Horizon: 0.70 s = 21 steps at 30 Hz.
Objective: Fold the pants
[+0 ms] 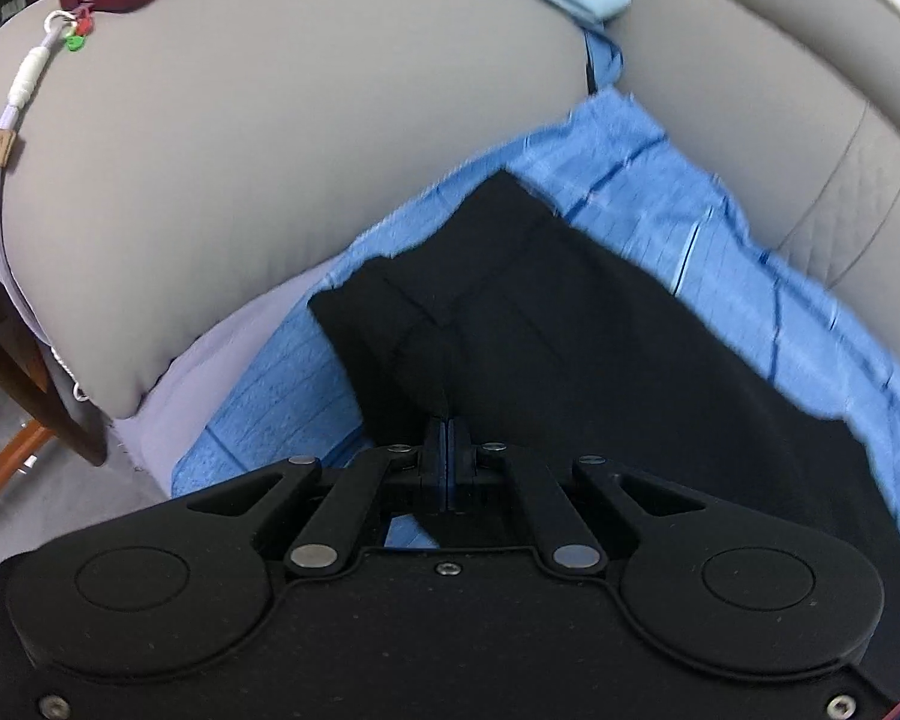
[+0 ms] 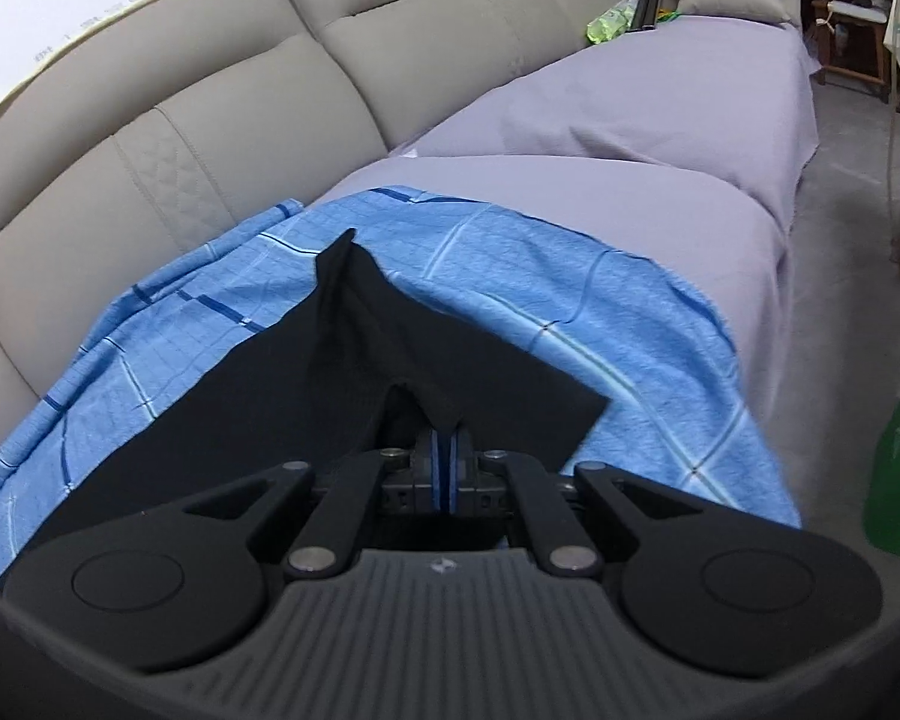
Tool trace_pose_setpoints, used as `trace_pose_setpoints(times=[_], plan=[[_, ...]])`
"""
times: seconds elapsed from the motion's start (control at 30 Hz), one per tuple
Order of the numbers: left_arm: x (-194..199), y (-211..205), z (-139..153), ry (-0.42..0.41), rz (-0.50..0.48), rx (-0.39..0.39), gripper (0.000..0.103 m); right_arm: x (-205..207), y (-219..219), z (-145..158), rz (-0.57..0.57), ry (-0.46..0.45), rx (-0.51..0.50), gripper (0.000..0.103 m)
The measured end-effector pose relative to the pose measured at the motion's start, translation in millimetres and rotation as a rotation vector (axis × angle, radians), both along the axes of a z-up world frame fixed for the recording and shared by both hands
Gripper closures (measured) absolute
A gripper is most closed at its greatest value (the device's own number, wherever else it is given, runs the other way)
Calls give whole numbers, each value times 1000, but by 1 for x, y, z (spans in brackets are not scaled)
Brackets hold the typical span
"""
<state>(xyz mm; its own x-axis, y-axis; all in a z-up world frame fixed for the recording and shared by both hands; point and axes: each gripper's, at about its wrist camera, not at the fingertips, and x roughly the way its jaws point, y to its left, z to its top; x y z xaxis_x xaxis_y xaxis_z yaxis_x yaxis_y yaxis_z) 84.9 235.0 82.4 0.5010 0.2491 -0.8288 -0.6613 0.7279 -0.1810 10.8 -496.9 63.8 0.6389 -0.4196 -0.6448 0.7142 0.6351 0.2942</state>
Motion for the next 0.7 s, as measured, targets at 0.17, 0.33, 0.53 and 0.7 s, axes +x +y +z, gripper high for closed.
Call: trace_pose_setpoints(times=[0.17,0.33,0.53,0.7], plan=[[8,-11,-21,85,-22,68,101,-1,-5,-7,-35,101,-62,87],[10,-11,-28,112,-10,80,99,-13,-18,-10,-68,83,-42,62],[16,-7,-32,135,0,112,98,-22,-34,-8,-180,87,-60,54],[17,-9,-29,132,-6,133,94,-32,-39,3,-247,78,-107,51]])
